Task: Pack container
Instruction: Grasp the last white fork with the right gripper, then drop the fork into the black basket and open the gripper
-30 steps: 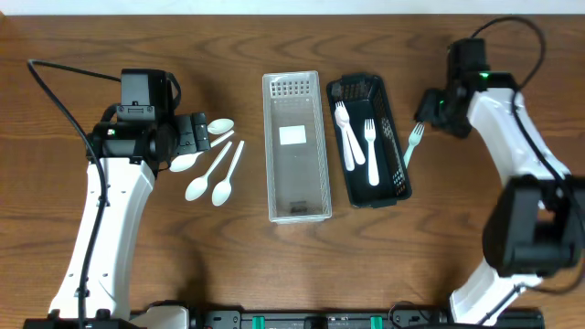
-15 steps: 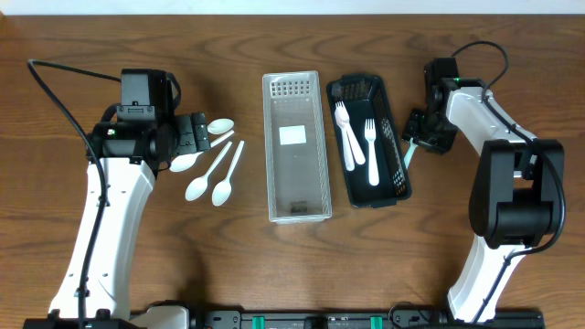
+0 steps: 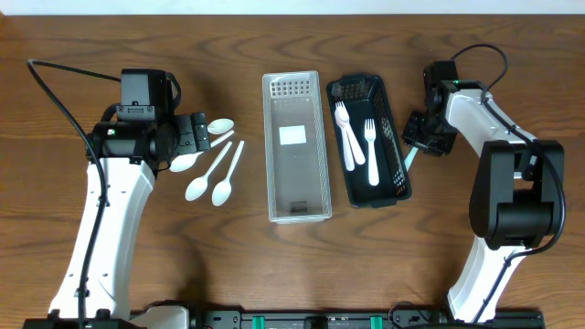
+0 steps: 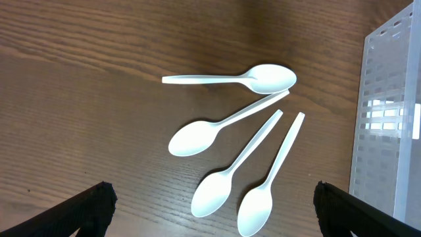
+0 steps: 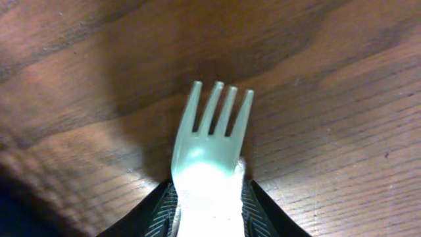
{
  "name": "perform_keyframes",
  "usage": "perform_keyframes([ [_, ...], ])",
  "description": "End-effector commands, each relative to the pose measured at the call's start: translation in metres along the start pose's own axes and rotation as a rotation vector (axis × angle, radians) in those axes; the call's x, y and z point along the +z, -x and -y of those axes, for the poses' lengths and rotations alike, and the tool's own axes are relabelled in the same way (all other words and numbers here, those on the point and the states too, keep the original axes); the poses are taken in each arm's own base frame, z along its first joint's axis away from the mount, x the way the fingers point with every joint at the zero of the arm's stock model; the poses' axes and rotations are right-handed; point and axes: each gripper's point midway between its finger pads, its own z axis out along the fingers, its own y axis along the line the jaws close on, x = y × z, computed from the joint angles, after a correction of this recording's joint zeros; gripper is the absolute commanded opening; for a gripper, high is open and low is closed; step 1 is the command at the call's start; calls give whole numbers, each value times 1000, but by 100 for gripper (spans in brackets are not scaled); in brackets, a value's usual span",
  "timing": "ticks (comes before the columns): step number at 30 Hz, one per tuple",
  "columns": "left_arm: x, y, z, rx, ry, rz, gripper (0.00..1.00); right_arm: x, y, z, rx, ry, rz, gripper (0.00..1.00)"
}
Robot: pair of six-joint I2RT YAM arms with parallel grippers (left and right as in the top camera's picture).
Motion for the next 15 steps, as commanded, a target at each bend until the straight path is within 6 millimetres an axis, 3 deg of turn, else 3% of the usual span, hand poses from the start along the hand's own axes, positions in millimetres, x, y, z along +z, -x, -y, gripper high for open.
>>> perform_keyframes([
  [1, -3, 7, -2, 8, 7, 14, 98, 14, -18, 5, -1, -28, -55, 24],
  [5, -3, 7, -2, 8, 7, 14, 98, 13, -17, 6, 1, -31, -55, 9],
  [9, -3, 7, -2, 8, 7, 14, 98, 4, -9, 13, 6, -61, -21, 1],
  [12, -3, 7, -2, 8, 7, 14, 98, -18, 2, 15, -27, -78, 30, 1],
  [15, -3, 7, -2, 8, 7, 15, 98, -60, 17, 7, -64, -50, 117, 1],
])
